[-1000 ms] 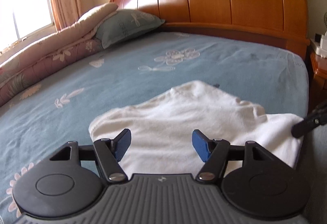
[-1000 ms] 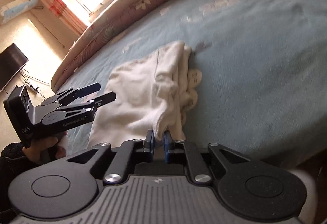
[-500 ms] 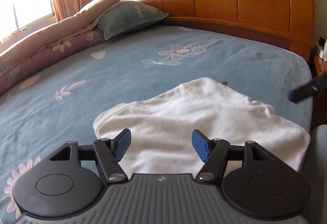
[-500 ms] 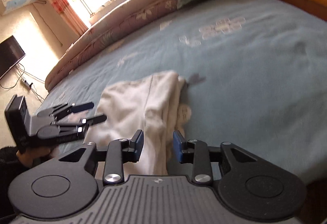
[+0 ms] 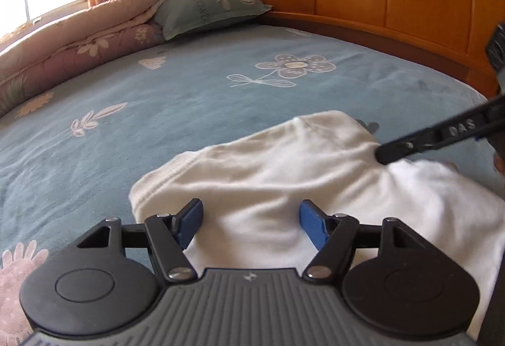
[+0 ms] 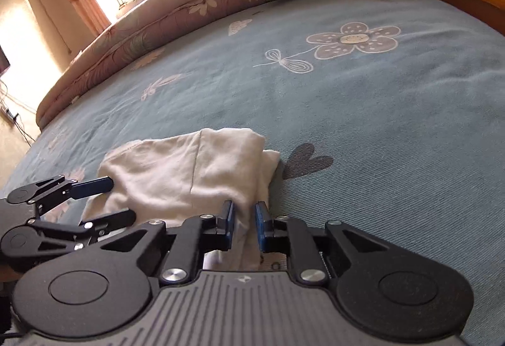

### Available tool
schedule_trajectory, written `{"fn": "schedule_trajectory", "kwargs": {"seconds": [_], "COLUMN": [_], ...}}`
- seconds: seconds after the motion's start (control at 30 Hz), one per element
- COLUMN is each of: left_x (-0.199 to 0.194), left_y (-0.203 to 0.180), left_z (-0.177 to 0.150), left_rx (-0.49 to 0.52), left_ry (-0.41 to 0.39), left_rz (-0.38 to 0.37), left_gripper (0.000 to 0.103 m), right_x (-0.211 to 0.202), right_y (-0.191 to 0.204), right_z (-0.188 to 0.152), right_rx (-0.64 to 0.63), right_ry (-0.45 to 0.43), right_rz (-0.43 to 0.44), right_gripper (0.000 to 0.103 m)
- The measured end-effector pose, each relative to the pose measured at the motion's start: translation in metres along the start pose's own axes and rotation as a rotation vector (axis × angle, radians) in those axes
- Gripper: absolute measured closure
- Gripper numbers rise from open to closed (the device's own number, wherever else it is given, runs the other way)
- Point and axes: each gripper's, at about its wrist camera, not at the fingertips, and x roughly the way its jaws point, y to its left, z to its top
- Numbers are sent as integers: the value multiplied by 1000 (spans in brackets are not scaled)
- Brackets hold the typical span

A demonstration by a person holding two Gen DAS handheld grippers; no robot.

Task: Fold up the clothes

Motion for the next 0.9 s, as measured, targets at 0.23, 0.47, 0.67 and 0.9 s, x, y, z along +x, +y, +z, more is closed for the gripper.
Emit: {"fn": "schedule_trajectory", "kwargs": {"seconds": [0.23,0.47,0.67,0.9], "left_x": [16,16,-30,-35], "left_y": [15,29,4,-13], "left_z": [12,23,15,-29], "left_rx": [-67,-130,-145,-222], "left_ry": [2,36,30,115], "left_rz": [-61,38,-75,-37], "left_gripper": [38,39,38,35], "right_x": [-13,-6,-46,-40], "right_y": [41,30,47,47], "right_z": [14,-7,-18,-53], "right_rx": [-132,-100,-153,-205], "right_ry": [-62,-32,-55,-18], "right_rz": [82,21,75,5], "right_gripper": [80,80,78,79]}}
